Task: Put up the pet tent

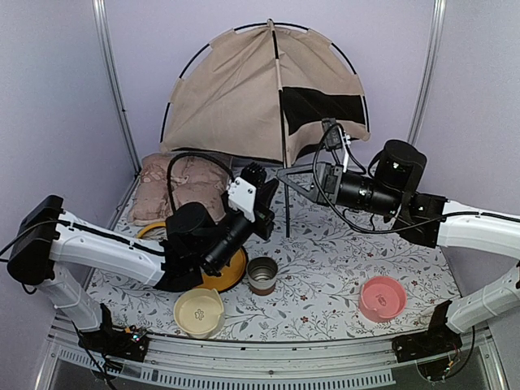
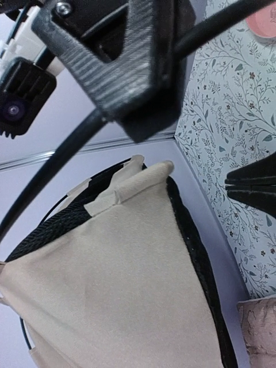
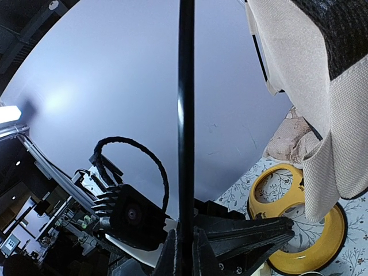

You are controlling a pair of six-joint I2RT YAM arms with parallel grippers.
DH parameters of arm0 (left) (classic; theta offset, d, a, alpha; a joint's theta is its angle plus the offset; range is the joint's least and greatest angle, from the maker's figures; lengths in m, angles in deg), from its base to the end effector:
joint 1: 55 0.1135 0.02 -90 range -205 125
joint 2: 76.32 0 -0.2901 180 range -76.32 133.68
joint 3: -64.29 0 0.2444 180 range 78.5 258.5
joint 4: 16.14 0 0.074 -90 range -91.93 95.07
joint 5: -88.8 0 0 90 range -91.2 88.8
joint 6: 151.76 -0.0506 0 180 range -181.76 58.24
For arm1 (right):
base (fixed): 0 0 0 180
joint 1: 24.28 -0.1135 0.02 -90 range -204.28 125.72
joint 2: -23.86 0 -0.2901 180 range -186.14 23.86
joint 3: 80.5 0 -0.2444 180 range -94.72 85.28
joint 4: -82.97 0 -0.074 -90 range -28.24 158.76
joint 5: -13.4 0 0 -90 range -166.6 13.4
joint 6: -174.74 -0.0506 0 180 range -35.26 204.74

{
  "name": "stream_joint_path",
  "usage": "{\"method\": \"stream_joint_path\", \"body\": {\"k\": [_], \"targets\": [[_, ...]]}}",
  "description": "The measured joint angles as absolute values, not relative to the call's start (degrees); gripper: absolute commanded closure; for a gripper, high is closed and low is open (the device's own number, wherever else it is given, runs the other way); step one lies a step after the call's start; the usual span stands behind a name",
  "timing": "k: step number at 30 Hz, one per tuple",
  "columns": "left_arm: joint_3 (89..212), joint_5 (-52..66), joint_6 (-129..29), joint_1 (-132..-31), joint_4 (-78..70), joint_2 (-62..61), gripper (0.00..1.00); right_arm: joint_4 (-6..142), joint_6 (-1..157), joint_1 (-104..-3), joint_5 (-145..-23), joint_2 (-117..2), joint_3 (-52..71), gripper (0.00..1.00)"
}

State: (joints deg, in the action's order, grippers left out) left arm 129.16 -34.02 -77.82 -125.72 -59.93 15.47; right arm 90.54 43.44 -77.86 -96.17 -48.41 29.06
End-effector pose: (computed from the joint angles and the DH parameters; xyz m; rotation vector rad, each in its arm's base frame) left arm 0.1443 -0.3293 0.3266 0.4954 1.2427 -0.4443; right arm 0.1627 0.2491 0.3942 -0.4935 1.6208 1.5494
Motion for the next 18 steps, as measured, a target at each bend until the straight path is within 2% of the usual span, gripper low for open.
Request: {"method": "stream_joint_path", "body": {"k": [8, 10, 13, 15, 18], "targets": [[125.5, -33.2, -76.4, -125.7, -59.0, 11.7, 1.0, 88.9, 43.8, -77.4, -96.3, -48.3, 27.4, 1.0], [125.4, -32.8, -76.0, -125.7, -58.7, 11.4, 0.9, 88.9, 43.6, -77.4, -97.6, -49.2, 26.1, 1.0], [125.4, -32.0, -75.4, -125.7, -58.0, 11.4, 0.68, 89.0, 43.1, -77.4, -100.1, -51.3, 24.3, 1.0], [125.8, -31.5, -75.2, -125.7, -57.5, 11.4, 0.61, 88.9, 42.1, -77.4, -101.5, -51.9, 24.1, 1.0], [126.8, -31.6, -75.1, -125.6, -57.4, 11.5, 0.56, 89.0, 40.5, -77.4, -103.0, -52.0, 24.1, 1.0]]}}
